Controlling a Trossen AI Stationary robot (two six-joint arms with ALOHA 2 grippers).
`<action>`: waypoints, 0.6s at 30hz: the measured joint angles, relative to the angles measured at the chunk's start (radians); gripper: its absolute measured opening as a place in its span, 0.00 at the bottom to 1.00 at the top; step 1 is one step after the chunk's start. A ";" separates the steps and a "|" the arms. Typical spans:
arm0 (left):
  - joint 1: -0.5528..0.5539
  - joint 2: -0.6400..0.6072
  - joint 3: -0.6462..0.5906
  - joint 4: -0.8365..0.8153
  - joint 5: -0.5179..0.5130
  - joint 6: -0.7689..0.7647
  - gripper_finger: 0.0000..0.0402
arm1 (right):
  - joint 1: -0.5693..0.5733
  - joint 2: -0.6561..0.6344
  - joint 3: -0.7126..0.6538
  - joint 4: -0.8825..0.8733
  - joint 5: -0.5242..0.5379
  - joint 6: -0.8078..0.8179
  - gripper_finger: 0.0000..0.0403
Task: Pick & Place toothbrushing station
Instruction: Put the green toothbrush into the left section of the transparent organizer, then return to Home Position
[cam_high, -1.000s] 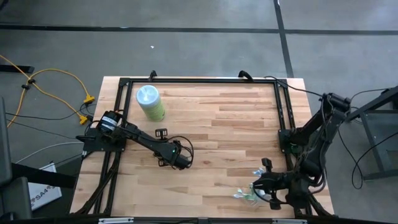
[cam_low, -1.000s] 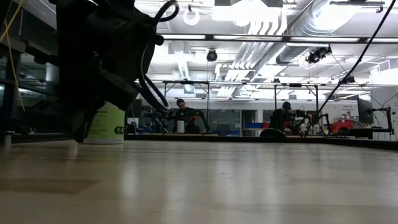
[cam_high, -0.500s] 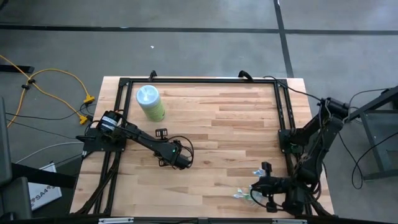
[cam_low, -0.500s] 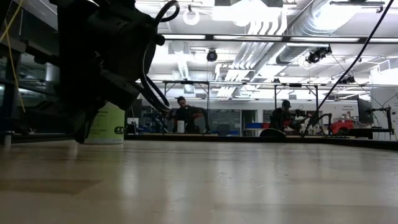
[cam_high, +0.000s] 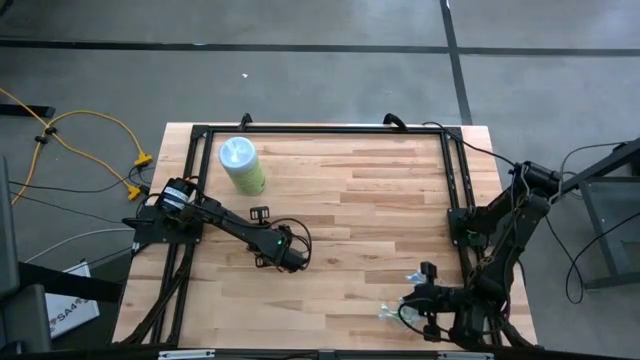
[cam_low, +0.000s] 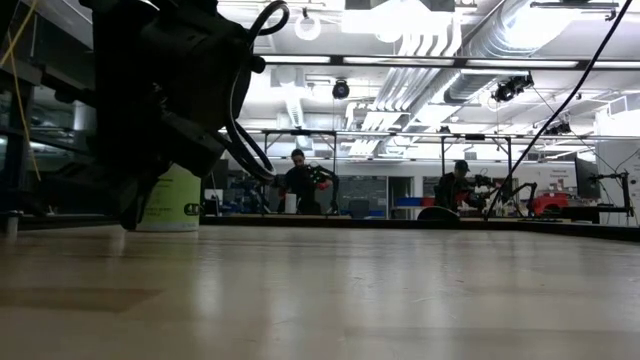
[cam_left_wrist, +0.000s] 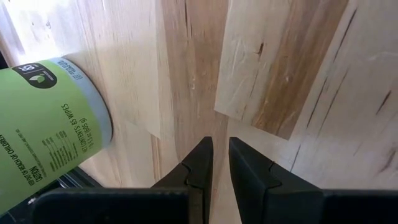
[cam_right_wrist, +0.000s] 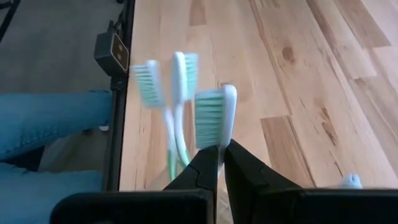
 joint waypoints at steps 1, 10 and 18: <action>0.000 0.000 0.000 0.000 0.000 0.000 0.11 | 0.000 0.000 0.000 -0.005 -0.005 0.008 0.01; 0.000 0.000 0.000 0.001 0.000 0.000 0.11 | 0.000 0.000 0.000 -0.019 -0.037 0.060 0.10; 0.000 0.000 0.000 0.001 0.000 0.000 0.11 | 0.000 0.000 0.000 -0.017 -0.038 0.060 0.16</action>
